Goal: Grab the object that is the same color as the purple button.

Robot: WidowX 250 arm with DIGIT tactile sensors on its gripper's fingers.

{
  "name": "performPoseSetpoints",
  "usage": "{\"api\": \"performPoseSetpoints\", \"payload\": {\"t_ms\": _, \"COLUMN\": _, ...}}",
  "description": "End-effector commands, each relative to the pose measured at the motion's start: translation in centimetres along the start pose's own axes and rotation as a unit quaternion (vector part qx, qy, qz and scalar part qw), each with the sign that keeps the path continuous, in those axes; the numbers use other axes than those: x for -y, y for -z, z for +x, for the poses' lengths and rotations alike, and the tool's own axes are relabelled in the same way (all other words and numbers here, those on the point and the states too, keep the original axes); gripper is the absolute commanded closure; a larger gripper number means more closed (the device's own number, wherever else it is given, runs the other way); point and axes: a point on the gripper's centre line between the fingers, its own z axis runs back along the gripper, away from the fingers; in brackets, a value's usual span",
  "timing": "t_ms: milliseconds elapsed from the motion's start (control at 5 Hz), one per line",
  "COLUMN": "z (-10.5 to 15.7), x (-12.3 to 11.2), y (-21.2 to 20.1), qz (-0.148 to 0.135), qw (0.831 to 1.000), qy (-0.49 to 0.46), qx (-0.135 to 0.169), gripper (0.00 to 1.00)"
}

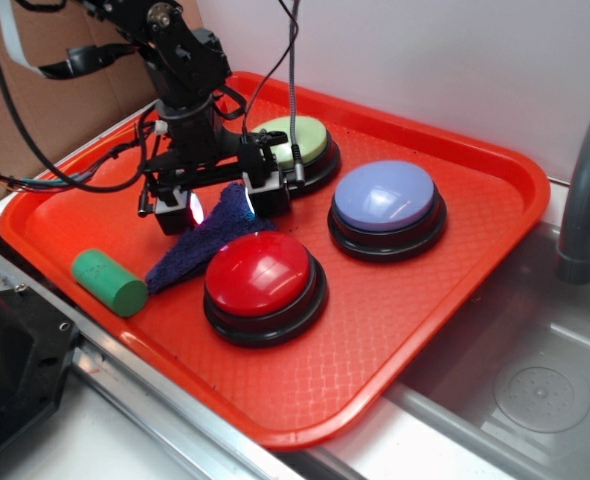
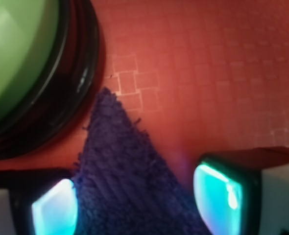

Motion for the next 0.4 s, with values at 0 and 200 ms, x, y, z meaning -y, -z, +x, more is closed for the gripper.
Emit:
{"api": "performPoseSetpoints", "payload": {"t_ms": 0, "z": 0.71, "x": 0.51, "y": -0.34, "qz": -0.014, "qw": 1.0, "qy": -0.006, "qx": 0.012, "gripper": 1.0}}
{"api": "performPoseSetpoints", "payload": {"t_ms": 200, "z": 0.68, "x": 0.46, "y": -0.36, "qz": -0.016, "qw": 1.0, "qy": -0.009, "qx": 0.012, "gripper": 1.0}}
